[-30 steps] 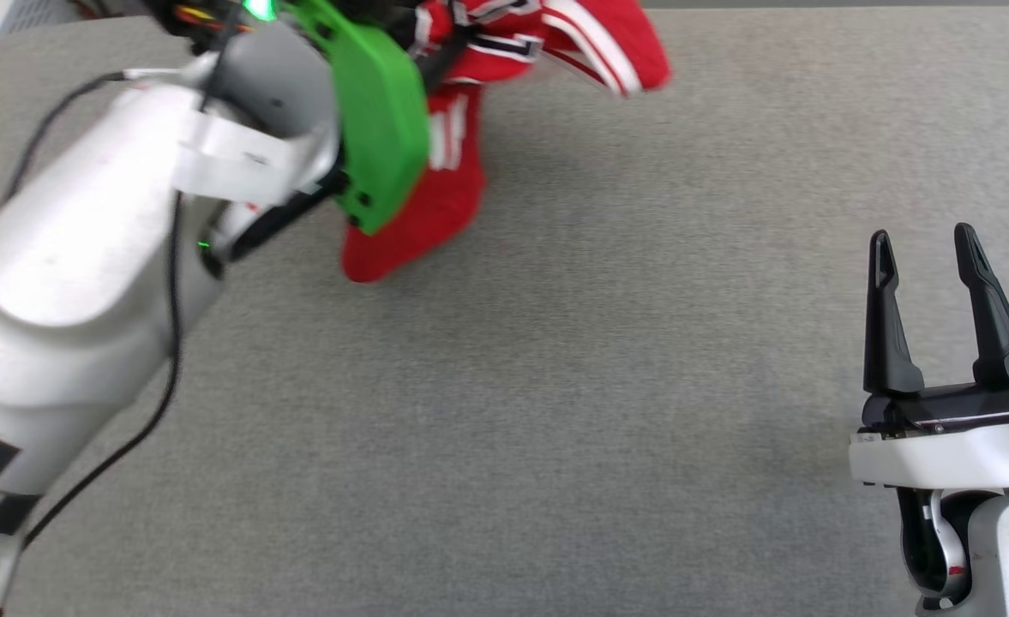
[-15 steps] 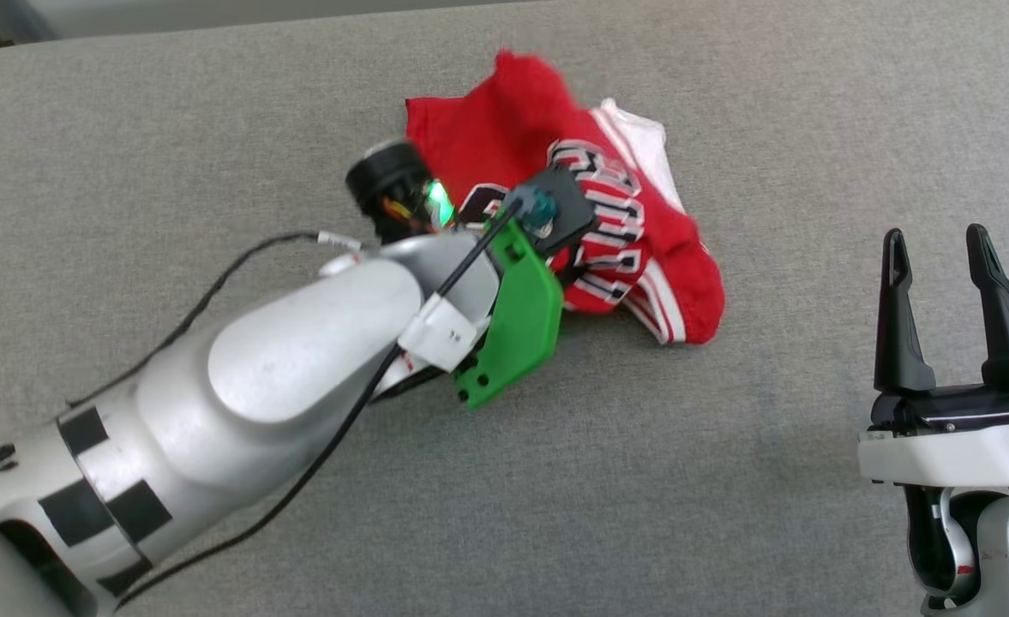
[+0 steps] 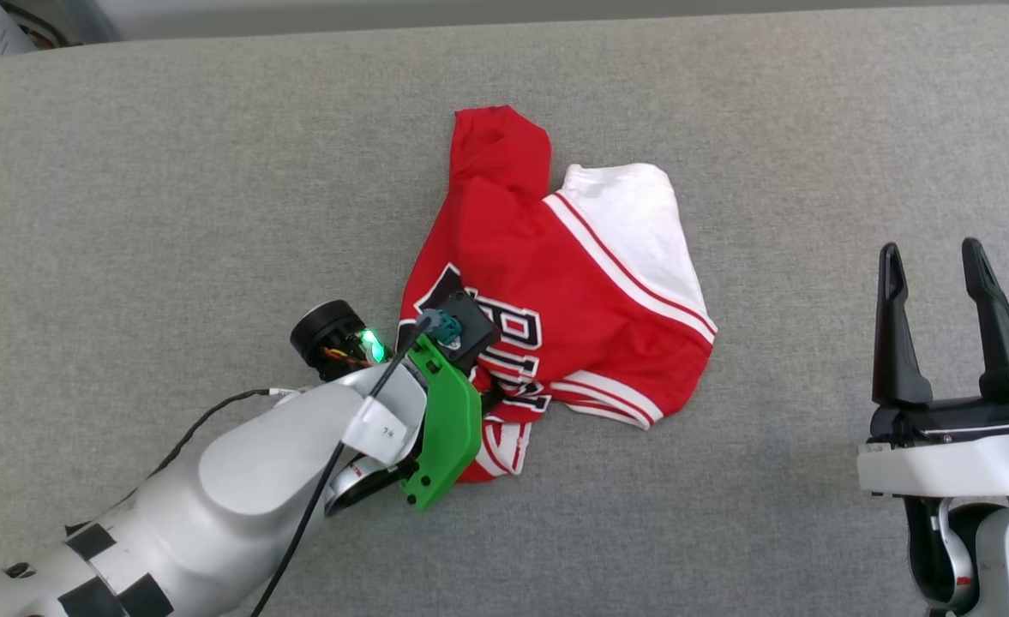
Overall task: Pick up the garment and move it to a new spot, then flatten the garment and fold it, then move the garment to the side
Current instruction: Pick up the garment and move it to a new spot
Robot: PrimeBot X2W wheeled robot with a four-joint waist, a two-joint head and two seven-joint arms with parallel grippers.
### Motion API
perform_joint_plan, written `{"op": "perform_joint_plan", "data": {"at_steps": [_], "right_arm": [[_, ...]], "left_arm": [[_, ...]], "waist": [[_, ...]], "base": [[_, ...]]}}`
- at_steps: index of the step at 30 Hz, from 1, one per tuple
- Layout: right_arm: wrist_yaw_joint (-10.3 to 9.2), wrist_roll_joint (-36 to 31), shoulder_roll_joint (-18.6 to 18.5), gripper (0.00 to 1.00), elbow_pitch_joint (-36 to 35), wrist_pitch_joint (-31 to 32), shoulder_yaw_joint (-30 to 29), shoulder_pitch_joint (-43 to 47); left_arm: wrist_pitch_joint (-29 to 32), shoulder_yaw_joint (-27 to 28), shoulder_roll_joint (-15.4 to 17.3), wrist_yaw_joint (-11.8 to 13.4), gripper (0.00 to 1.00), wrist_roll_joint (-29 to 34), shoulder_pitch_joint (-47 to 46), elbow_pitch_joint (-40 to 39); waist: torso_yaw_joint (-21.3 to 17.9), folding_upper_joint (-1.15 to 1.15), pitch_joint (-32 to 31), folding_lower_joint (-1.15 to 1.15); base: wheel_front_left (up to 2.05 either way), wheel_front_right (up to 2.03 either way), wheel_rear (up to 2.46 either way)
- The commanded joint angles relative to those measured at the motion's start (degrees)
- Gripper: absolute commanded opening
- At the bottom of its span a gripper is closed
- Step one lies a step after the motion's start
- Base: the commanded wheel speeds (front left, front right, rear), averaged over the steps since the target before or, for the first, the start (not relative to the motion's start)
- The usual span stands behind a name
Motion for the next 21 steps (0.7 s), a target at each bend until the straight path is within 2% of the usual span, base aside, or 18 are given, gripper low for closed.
{"op": "perform_joint_plan", "data": {"at_steps": [1, 6, 9, 11, 16, 21], "right_arm": [[0.03, -0.5, -0.1, 1.00, 0.3, -0.3, -0.1, 1.1], [0.03, -1.0, -0.1, 1.00, 0.8, -0.3, -0.2, 2.9], [0.03, -1.2, -0.1, 1.00, 1.1, -0.3, -0.6, 4.0], [0.03, -1.3, -0.1, 1.00, 1.2, -0.3, -0.8, 4.8], [0.03, -1.4, -0.1, 1.00, 1.3, -0.3, -1.2, 6.5], [0.03, -1.6, -0.1, 1.00, 1.6, -0.3, -1.2, 7.6]], "left_arm": [[-3.0, 0.8, -0.5, 0.7, 1.00, 0.0, 1.6, 1.3], [-15.1, 4.3, -2.1, 4.9, 1.00, 2.4, 2.6, 1.4], [-20.4, 6.4, -1.7, 8.3, 1.00, 2.9, 4.4, -0.5], [-23.8, 8.1, -0.7, 11.4, 1.00, 3.0, 6.2, -2.4], [-28.4, 12.5, 1.6, 18.6, 1.00, 3.6, 11.0, -6.9], [-29.5, 20.2, 3.6, 26.0, 1.00, 6.9, 17.0, -11.7]], "waist": [[0.7, 0.00, -1.2, 0.00], [1.7, 0.00, -4.5, 0.00], [2.4, 0.00, -6.6, 0.00], [2.8, 0.00, -7.9, 0.00], [4.1, 0.00, -10.0, 0.00], [5.1, 0.00, -11.4, 0.00]], "base": [[0.00, 0.00, 0.00], [0.00, 0.00, 0.00], [0.00, 0.00, 0.00], [0.00, 0.00, 0.00], [0.00, 0.00, 0.00], [0.00, 0.00, 0.00]]}}
